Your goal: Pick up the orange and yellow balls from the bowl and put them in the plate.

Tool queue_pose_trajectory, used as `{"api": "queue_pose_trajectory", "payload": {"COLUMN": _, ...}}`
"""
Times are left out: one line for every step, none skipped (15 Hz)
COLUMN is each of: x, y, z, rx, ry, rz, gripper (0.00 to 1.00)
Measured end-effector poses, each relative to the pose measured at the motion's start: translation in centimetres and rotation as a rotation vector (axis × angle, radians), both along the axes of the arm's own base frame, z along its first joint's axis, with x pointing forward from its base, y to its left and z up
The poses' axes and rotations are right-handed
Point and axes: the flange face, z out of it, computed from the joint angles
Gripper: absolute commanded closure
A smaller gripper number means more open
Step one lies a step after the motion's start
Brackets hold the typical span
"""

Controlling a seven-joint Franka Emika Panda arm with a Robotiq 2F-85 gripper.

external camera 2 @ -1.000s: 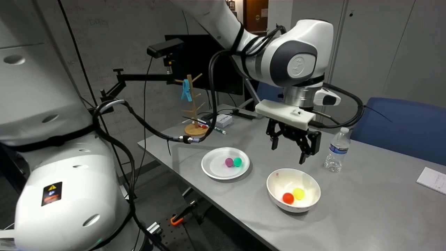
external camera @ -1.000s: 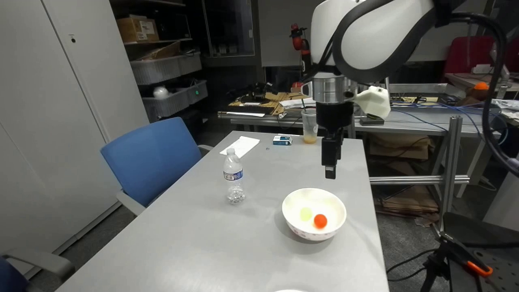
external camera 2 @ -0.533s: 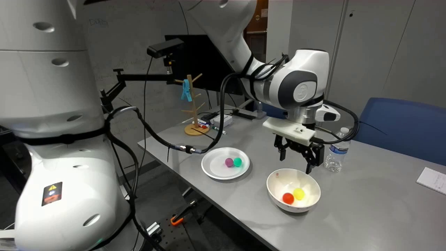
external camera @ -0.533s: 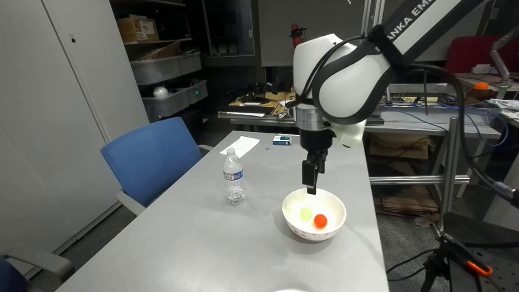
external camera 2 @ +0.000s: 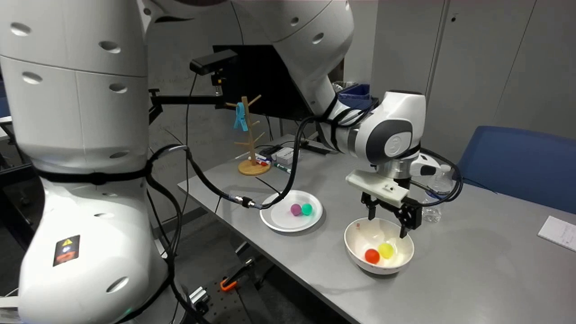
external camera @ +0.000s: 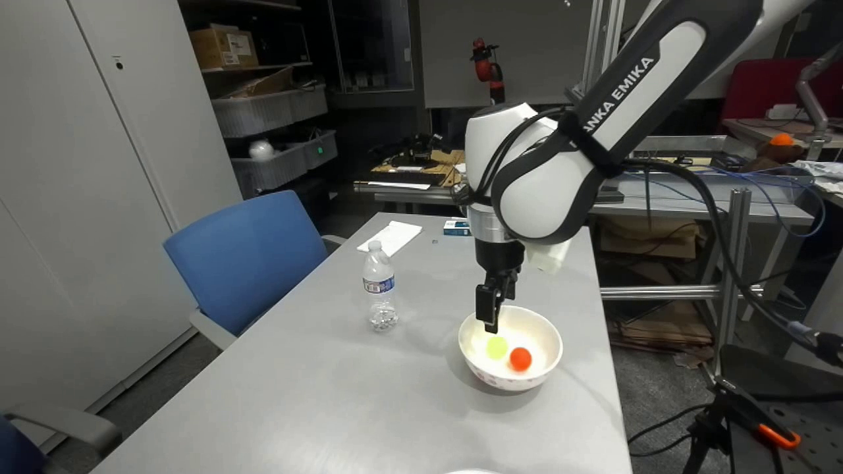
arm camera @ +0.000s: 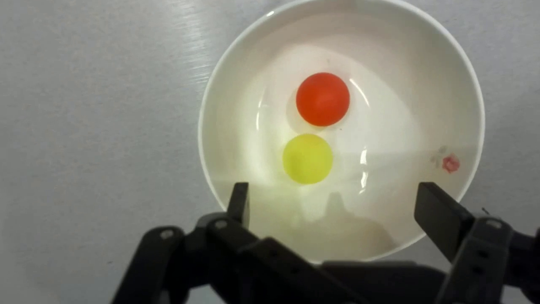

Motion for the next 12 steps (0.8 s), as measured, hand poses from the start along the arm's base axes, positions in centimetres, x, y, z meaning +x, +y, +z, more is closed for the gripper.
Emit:
{"api": "queue_pose_trajectory", "payload": {"x": 0.1, "y": -0.2, "z": -0.7, "rx": -0.001, "ry": -0.002, "rz": -0.010, "gripper": 0.00}}
{"api": "queue_pose_trajectory", "payload": {"x": 0.3, "y": -0.5, "z": -1.3, "rx": -0.002, "ry": -0.002, "rz": -0.018, "gripper": 0.00}}
{"api": "queue_pose_trajectory", "payload": {"x": 0.4, "y": -0.6, "z": -1.9, "rx": -0.004, "ry": -0.003, "rz": -0.024, "gripper": 0.00}}
{"api": "queue_pose_trajectory", "payload": {"x": 0.5, "y": -0.7, "z": -2.5, "rx": -0.005, "ry": -0.002, "rz": -0.027, "gripper": 0.00}}
{"api": "queue_pose_trajectory", "payload": {"x": 0.6, "y": -0.8, "z": -3.1, "rx": -0.006, "ry": 0.000, "rz": -0.030, "gripper": 0.00}}
{"api": "queue_pose_trajectory", "payload": {"x": 0.7, "y": -0.8, "z": -3.7, "rx": -0.006, "ry": 0.005, "rz": -0.032, "gripper": 0.00}}
{"api": "queue_pose_trajectory", "payload": {"x": 0.8, "y": -0.8, "z": -4.2, "rx": -0.007, "ry": 0.009, "rz": -0.034, "gripper": 0.00}}
{"api": "queue_pose_trajectory", "payload": {"x": 0.9, "y": -0.8, "z": -4.7, "rx": -0.007, "ry": 0.014, "rz": -0.038, "gripper": 0.00}}
{"api": "queue_pose_trajectory", "payload": {"x": 0.9, "y": -0.9, "z": -5.2, "rx": -0.008, "ry": 0.020, "rz": -0.042, "gripper": 0.00}}
{"api": "queue_pose_trajectory", "payload": {"x": 1.0, "y": -0.9, "z": -5.7, "rx": -0.009, "ry": 0.026, "rz": -0.045, "gripper": 0.00}}
{"api": "queue_pose_trajectory", "payload": {"x": 1.0, "y": -1.0, "z": -6.1, "rx": -0.011, "ry": 0.031, "rz": -0.049, "gripper": 0.01}}
{"api": "queue_pose_trajectory", "payload": {"x": 1.0, "y": -1.1, "z": -6.5, "rx": -0.013, "ry": 0.037, "rz": -0.051, "gripper": 0.02}}
